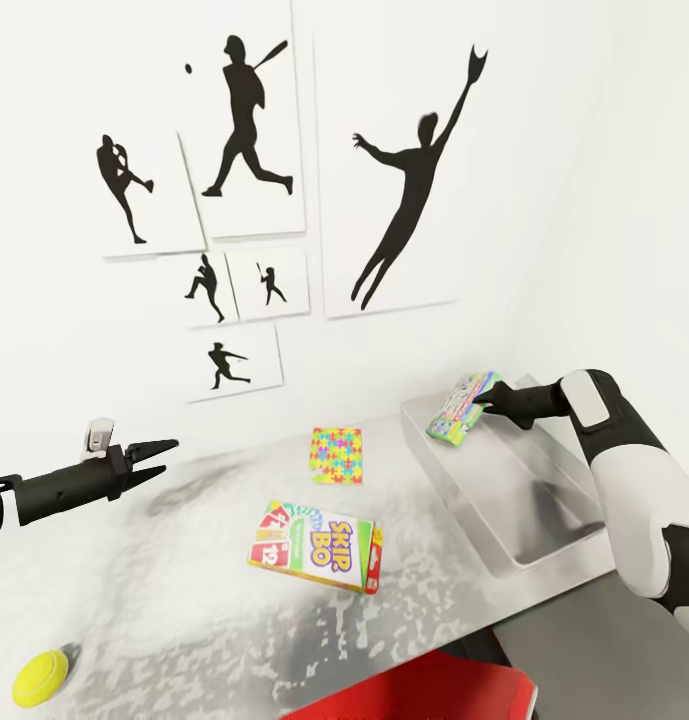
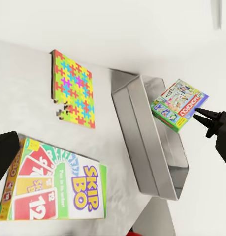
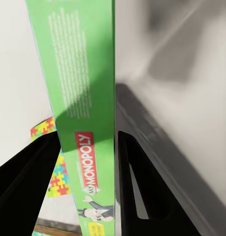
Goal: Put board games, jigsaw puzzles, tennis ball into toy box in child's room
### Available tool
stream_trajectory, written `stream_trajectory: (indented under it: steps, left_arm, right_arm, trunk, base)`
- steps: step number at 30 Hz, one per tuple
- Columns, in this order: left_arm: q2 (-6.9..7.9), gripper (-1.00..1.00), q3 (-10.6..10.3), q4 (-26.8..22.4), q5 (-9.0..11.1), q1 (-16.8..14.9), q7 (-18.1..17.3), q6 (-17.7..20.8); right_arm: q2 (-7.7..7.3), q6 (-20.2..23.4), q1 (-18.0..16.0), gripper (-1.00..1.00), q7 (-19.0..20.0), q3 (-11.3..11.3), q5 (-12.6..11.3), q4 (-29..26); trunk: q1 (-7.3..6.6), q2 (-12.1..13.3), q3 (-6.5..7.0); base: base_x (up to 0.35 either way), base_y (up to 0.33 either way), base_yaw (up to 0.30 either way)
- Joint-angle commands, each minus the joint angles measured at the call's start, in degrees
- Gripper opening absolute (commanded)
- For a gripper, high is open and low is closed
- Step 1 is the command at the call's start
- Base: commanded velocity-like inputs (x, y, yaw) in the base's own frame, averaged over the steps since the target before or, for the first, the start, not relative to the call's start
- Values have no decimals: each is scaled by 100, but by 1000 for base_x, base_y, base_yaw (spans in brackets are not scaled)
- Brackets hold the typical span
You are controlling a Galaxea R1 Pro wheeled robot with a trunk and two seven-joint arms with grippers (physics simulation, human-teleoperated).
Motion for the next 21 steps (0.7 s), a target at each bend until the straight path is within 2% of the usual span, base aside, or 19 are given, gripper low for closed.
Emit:
stream_trajectory:
  steps: [1,21]
  left_arm:
    - [1,100,5,2,-53,-6,-57,23]
    - [3,100,11,2,-53,-11,-57,26]
  right_arm:
    - [1,24,-6,-100,-36,-16,-42,-3]
    - [25,-17,1,-100,-23,-15,-47,-21]
  trunk:
    - [3,-12,-21]
    - [3,-12,-183]
  base:
    - [0,0,0]
    - [0,0,0]
